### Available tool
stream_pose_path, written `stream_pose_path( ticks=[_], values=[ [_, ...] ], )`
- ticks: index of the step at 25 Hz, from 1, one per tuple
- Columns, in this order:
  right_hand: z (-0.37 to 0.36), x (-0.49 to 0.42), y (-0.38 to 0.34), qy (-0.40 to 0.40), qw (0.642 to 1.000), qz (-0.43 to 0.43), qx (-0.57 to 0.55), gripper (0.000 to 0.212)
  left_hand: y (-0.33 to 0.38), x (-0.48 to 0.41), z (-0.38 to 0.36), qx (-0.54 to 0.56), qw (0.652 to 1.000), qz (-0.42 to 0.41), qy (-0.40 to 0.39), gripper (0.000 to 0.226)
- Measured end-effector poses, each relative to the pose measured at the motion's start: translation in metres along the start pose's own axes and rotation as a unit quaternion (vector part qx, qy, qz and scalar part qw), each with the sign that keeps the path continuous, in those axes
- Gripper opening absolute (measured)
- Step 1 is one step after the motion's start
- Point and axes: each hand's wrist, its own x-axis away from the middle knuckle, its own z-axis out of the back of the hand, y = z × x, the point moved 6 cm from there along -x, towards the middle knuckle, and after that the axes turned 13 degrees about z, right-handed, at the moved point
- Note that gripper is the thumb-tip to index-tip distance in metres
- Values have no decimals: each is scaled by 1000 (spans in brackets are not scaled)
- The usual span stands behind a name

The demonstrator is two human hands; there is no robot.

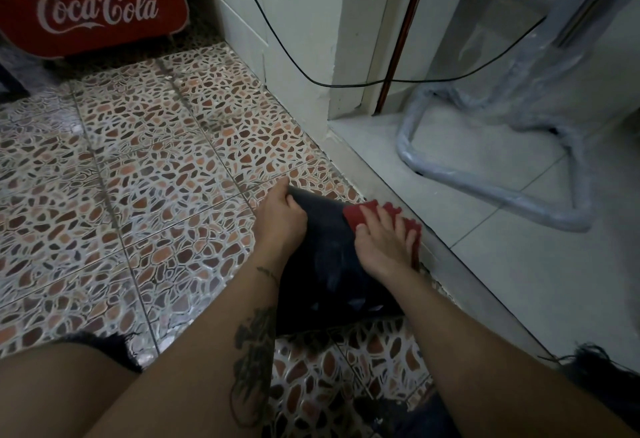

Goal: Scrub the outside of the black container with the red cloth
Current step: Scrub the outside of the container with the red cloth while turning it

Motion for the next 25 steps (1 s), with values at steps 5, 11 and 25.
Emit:
stream_pose_path(
  ticks=[5, 11, 25],
  values=[
    [-25, 55, -58, -16, 981, 190, 23, 68, -3, 0, 0, 6, 1000, -12, 2, 51],
    [-5, 15, -2, -43, 998, 39, 11, 58, 0, 5, -2, -3, 1000, -20, -3, 50],
    [3, 42, -39, -33, 991, 122, -36, 51, -5, 71, 30, -106, 987, -112, 37, 36]
  ],
)
